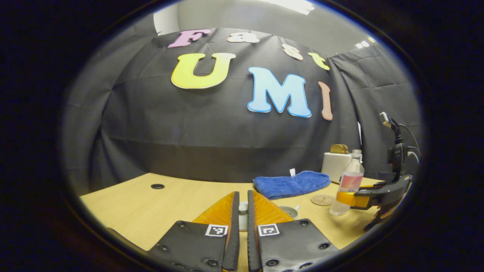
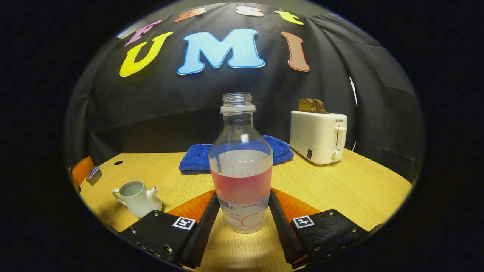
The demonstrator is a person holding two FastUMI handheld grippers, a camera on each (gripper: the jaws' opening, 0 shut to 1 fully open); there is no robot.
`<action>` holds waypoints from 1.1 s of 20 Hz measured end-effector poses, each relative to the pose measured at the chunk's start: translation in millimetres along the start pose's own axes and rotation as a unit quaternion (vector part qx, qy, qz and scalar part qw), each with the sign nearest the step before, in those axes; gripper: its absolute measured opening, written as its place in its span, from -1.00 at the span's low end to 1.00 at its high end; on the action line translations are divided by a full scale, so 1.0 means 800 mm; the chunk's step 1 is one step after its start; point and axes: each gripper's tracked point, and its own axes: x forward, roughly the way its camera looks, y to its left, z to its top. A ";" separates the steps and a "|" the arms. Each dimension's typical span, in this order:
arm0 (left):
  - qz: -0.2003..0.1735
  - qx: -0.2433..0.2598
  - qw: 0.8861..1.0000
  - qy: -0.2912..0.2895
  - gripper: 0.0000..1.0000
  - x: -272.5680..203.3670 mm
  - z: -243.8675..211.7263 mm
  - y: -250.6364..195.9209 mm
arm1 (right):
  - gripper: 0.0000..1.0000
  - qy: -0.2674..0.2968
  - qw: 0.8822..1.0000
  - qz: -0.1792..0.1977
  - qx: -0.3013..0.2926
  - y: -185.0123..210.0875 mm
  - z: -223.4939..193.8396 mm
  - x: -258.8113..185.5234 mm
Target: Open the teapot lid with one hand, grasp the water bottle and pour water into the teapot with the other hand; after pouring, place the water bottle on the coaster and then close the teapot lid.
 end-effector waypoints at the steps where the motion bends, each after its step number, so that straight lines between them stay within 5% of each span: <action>1: -0.003 -0.002 1.000 0.001 -0.70 0.001 0.000 -0.002 | 0.55 -0.005 1.000 -0.001 -0.012 0.002 0.001 -0.001; 10: -0.026 -0.018 0.999 0.017 -0.68 0.002 -0.014 -0.018 | 0.50 -0.005 1.000 -0.006 -0.010 -0.005 0.002 0.003; 15: -0.027 -0.019 0.999 0.016 -0.70 0.004 -0.014 -0.013 | 0.49 -0.018 0.995 -0.021 -0.091 -0.005 0.007 -0.003; 19: -0.021 -0.035 0.999 0.018 -0.70 0.009 -0.014 0.000 | 0.49 -0.019 0.981 -0.025 -0.193 0.010 0.006 -0.003; 22: -0.014 -0.044 0.999 0.014 -0.68 0.009 -0.009 0.012 | 0.49 -0.021 0.953 -0.032 -0.300 0.023 0.003 -0.005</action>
